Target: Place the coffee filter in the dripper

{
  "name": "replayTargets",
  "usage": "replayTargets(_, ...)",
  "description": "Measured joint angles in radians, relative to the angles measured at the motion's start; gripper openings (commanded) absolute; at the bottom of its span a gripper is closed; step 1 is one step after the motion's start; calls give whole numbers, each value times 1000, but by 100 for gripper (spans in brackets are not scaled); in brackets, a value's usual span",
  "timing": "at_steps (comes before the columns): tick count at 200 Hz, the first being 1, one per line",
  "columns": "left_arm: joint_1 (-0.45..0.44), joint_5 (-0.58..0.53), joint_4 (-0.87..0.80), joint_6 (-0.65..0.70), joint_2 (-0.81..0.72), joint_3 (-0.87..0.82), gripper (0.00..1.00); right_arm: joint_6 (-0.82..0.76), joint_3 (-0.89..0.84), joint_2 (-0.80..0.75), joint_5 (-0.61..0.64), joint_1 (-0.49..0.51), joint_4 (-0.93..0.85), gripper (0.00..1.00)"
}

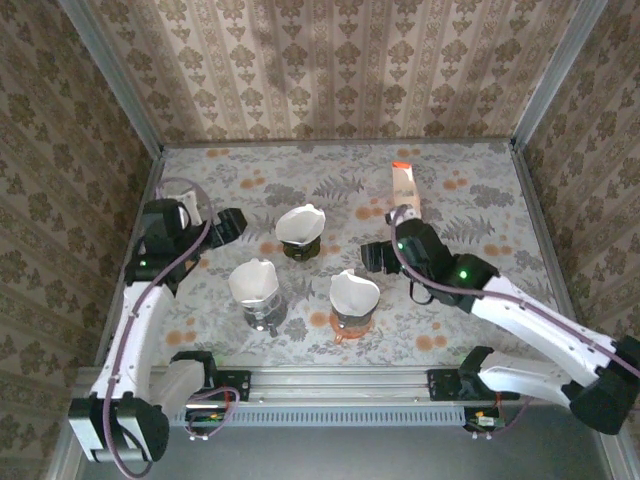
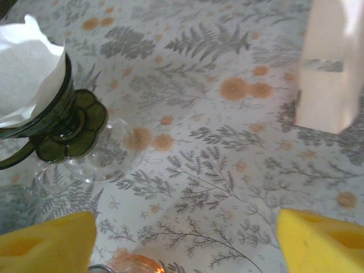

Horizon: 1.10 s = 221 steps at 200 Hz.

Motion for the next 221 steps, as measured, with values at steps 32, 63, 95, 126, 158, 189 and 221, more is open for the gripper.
replayTargets(32,-65,55,-6,34,59,70,84,-47,129,169,-162,-19,26,64)
replayTargets(63,-109,69,-23,64,81,82,80,-77,251,303,-239,-19,37,58)
replayTargets(95,-166,58,-59,100,116,107,78,-104,387,436,-254,-19,22,52)
replayTargets(126,-206,42,-77,129,152,146,76,-119,462,515,-250,-19,-7,45)
replayTargets(158,-222,32,-78,142,188,167,73,-128,510,567,-240,-19,-35,32)
replayTargets(189,-241,26,-85,154,222,173,71,-140,526,588,-217,-9,-51,21)
replayTargets(221,-268,0,-115,171,266,214,71,-154,550,608,-178,9,-70,17)
